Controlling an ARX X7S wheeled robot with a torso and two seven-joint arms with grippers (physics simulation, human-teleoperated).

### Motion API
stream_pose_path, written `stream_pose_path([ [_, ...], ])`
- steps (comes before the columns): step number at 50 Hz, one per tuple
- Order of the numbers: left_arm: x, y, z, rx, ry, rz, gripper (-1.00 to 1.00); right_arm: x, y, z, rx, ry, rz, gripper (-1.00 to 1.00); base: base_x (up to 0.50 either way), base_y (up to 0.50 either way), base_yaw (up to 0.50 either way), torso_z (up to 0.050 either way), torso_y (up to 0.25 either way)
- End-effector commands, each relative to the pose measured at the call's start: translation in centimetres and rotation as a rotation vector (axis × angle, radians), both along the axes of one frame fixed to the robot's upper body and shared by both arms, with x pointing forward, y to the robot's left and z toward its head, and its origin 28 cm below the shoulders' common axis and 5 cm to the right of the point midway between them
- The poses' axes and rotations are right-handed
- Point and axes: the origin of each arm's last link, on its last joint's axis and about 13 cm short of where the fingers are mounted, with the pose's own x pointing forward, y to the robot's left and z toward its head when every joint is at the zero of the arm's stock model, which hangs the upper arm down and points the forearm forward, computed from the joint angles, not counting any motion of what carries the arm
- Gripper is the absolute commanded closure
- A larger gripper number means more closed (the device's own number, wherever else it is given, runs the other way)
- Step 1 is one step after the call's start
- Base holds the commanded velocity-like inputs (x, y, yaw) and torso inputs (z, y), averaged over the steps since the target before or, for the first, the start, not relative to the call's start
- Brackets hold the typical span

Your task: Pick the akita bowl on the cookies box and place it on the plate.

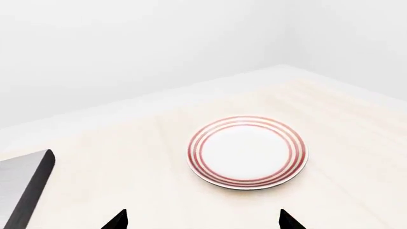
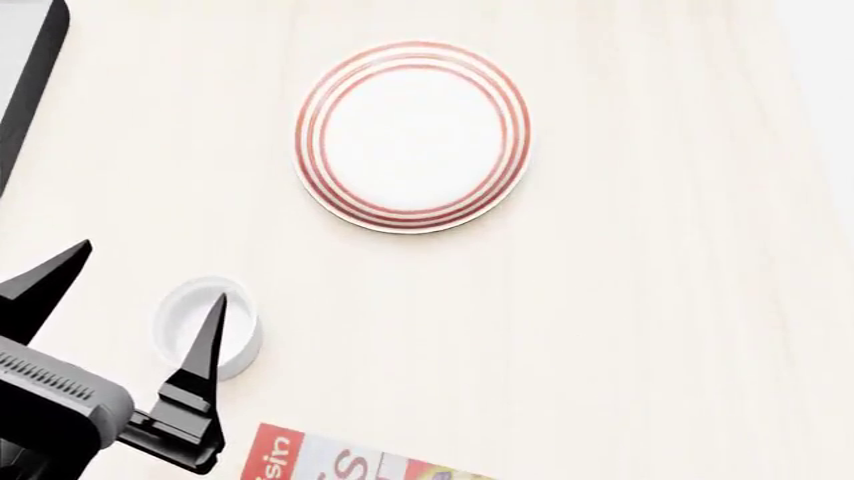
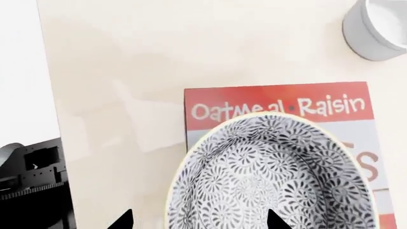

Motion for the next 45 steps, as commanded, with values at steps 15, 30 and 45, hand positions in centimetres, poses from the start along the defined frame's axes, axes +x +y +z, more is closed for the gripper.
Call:
stream_pose_path([
  [15,0.1,0.1,0.2,-0.011,-0.014,-0.001,-1.00,-0.2,0.7,-0.9,-0.059,0.022,0.056,-1.00,0.00,0.00,0.00,0.000,0.000],
  [30,-0.1,0.1,0.2,-0.010,-0.012,-0.001,-1.00,-0.1,0.2,-1.4,-0.099,-0.014,0.060,1.00,0.00,0.00,0.00,0.000,0.000],
  [45,0.0,0.1,0.0,-0.008,-0.008,0.000,-1.00,-0.2,0.0,-0.8,-0.135,-0.057,0.062,1.00,0.00,0.00,0.00,0.000,-0.002],
])
